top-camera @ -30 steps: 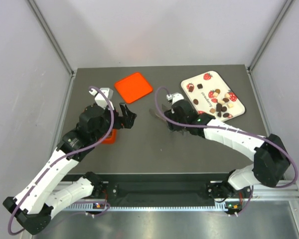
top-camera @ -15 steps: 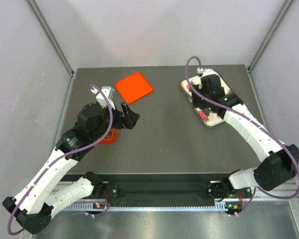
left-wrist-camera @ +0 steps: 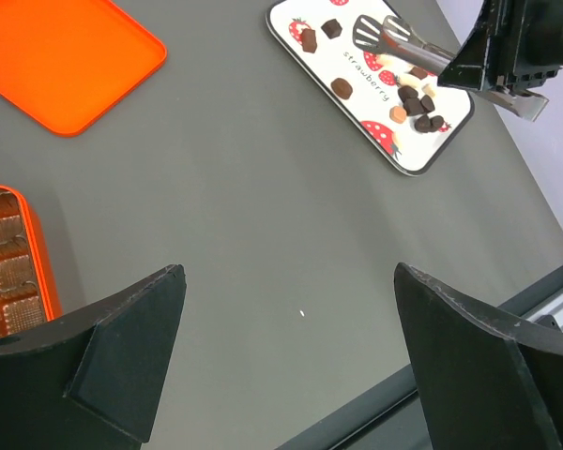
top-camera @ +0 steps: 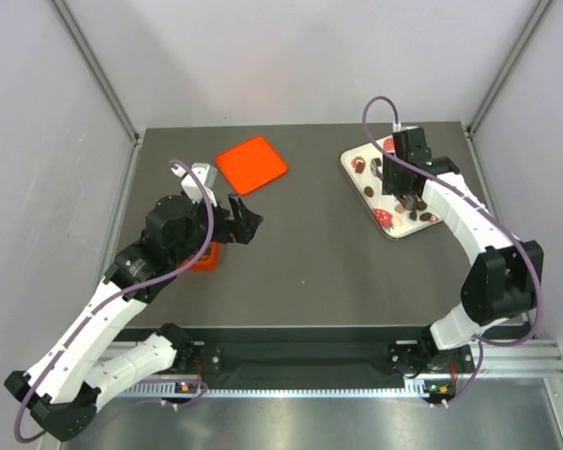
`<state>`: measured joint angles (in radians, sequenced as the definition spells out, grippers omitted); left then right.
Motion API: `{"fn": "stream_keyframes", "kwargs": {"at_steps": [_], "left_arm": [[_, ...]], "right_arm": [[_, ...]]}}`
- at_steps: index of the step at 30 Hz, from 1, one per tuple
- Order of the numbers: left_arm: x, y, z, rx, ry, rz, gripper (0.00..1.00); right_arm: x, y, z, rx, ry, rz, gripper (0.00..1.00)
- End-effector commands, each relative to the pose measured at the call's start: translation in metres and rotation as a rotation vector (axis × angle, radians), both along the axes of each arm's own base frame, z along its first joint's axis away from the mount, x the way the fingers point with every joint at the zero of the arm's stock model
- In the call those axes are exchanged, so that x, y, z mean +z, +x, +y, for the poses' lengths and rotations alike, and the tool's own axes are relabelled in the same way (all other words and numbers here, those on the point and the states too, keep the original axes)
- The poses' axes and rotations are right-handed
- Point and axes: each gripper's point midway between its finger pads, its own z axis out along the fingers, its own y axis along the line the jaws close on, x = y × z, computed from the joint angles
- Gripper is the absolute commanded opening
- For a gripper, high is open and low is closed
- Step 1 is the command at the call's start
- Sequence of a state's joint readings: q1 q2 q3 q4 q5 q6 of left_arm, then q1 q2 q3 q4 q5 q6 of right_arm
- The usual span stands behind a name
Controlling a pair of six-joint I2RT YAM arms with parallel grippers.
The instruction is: Pack the chocolate
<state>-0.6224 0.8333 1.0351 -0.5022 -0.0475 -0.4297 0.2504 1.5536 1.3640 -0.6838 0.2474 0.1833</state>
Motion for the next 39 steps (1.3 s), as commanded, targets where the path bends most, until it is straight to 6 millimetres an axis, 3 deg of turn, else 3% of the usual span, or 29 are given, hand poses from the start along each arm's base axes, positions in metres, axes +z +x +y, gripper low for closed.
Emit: {"fn": "stream_keyframes", "kwargs": {"at_steps": [1, 7, 23, 39], "left_arm": [[0.011, 0.004, 0.002, 0.010, -0.001, -0.043, 0.98], [0.008, 0.006, 0.000, 0.008, 0.004, -0.035, 0.98], [0.018, 0.007, 0.008, 0.040, 0.012, -0.055, 0.98], [0.027, 0.007, 0.007, 0.033, 0.007, -0.077, 0.98]], "right_arm": [[0.018, 0.014, -0.004, -0.020, -0.012, -0.042, 0.47], [0.006, 0.022, -0.011, -0.027, -0.061, -0.034, 0.44], [-0.006, 0.082, -0.006, 0.050, -0.107, -0.117, 0.41], [-0.036, 0.101, -0.019, 0.064, -0.167, -0.070, 0.39]]}}
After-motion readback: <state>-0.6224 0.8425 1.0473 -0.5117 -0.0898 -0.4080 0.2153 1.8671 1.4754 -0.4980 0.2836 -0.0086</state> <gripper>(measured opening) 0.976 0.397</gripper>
